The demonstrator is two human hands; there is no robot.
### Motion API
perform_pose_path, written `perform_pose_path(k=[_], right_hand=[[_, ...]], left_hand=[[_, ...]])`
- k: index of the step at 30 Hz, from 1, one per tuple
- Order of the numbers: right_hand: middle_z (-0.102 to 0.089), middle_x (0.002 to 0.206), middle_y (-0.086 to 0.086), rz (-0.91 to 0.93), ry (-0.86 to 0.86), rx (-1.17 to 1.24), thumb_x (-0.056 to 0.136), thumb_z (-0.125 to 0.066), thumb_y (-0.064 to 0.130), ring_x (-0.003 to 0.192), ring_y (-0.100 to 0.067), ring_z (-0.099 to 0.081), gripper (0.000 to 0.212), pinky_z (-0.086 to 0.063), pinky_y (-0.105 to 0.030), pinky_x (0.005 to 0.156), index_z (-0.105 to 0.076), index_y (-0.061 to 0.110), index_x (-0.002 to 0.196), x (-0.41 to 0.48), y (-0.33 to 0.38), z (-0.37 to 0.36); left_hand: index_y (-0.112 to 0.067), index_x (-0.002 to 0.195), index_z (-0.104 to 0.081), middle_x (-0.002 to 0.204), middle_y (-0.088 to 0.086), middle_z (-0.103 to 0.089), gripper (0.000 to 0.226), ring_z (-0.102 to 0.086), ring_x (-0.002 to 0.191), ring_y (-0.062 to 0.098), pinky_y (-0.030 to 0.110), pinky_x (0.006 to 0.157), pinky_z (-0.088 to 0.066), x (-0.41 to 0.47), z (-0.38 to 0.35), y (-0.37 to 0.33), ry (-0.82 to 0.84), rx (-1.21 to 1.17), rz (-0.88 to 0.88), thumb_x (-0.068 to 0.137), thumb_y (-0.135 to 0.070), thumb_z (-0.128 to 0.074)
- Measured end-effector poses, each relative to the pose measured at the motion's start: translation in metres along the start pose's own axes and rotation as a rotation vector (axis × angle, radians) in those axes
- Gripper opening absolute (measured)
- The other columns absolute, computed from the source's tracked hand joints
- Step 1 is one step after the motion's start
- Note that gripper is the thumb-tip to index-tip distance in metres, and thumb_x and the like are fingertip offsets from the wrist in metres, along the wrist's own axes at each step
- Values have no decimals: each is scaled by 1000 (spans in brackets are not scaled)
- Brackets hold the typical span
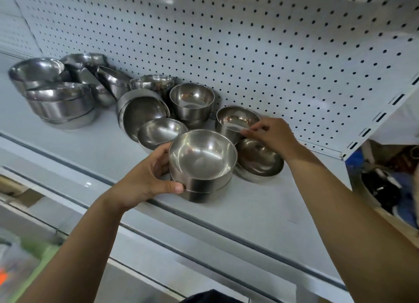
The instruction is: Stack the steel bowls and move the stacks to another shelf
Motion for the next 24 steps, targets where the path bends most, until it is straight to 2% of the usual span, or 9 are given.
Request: perform_pose_path(k=[2,5,8,12,17,21,24], right_hand=[[-72,94,5,10,-7,1,76,-88,45,88,-8,-67,38,-45,-16,71,-80,15,98,3,-3,0],[-72,89,4,16,-24,8,73,-90,46,82,-8,-66,39,-45,-17,70,-81,14,93,6,-6,1],[-74,83,5,36,-65,40,74,-89,45,76,-8,-65,32,-45,-20,70,-81,17,88,5,-7,1],[-77,84,6,48,-131,119,79,-88,39,82,-12,-71,23,-50,-22,76,-81,19,88,1,-8,6],[-75,82,10,82,-210,221,83,-84,36,79,-4,-68,17,-50,-15,74,-78,20,87,-15,8,16],[-71,72,22,102,-259,326,85,-84,26,71,8,-64,9,-48,-8,69,-76,21,86,-33,36,26],[-74,74,22,87,-271,427,84,-84,18,78,10,-68,12,-51,-10,72,-75,26,79,-51,56,26]], left_hand=[[-25,153,-37,149,7,-54,104,-50,139,27,55,116,-36,0,0,0,-2,-6,-2,65,-25,-94],[-20,154,-35,149,11,-53,105,-50,138,32,58,116,-35,1,0,-1,7,3,0,66,-22,-92],[-18,154,-34,148,12,-54,101,-50,137,32,57,116,-36,2,0,-1,11,9,6,68,-13,-86],[-18,154,-36,146,9,-56,101,-52,136,30,52,113,-40,2,-2,-2,-2,-4,12,66,-11,-86],[-20,153,-36,147,7,-56,100,-51,137,28,48,113,-41,2,0,-1,12,-16,7,67,-11,-86],[-23,151,-39,146,2,-57,100,-52,137,22,36,111,-45,3,0,0,2,-24,1,64,-13,-88],[-27,151,-39,147,-1,-56,100,-50,139,19,35,112,-43,2,1,1,16,-8,-5,66,-15,-89]])
Point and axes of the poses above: each hand's wrist, its own x-axis towards the middle knuckle, its own z-axis out of the back of the hand, y = z × x, the point moved 4 cm from there along x, towards the middle knuckle
